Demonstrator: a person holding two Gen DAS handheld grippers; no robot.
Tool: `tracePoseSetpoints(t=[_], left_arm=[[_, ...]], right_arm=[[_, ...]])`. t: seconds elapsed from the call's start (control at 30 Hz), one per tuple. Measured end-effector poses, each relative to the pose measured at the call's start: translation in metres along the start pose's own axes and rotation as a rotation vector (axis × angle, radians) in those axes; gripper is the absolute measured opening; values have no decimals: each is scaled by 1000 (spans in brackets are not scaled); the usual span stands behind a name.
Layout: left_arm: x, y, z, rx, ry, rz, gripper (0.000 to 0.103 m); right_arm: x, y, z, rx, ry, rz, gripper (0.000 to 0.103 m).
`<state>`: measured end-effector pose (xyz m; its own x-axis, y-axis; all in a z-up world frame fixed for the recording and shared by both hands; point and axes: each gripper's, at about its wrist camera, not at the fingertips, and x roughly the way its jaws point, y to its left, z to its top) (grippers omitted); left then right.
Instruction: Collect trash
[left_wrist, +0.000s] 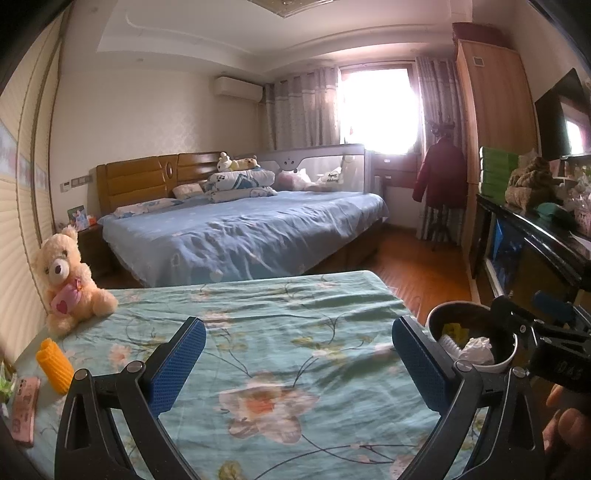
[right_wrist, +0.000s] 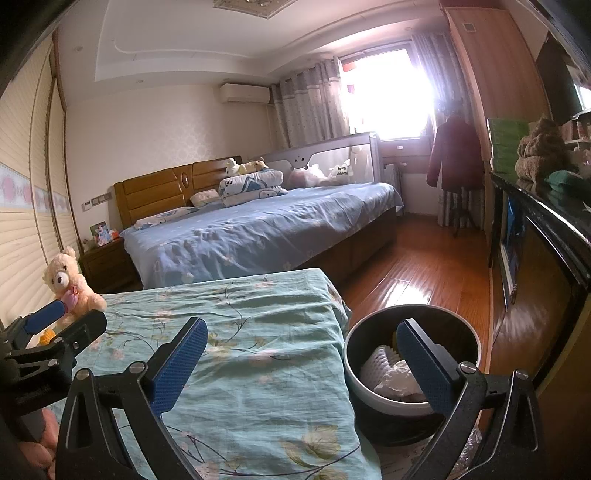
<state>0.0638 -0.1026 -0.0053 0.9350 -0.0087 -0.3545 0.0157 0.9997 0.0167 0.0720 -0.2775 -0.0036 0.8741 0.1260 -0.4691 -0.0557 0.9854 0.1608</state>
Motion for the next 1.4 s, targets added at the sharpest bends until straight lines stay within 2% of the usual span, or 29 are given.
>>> tracePoseSetpoints(t=[1.4], left_arm=[[2, 3, -2, -12, 22, -14, 102]], right_arm=[[0, 8, 3, -5, 13, 13, 103]])
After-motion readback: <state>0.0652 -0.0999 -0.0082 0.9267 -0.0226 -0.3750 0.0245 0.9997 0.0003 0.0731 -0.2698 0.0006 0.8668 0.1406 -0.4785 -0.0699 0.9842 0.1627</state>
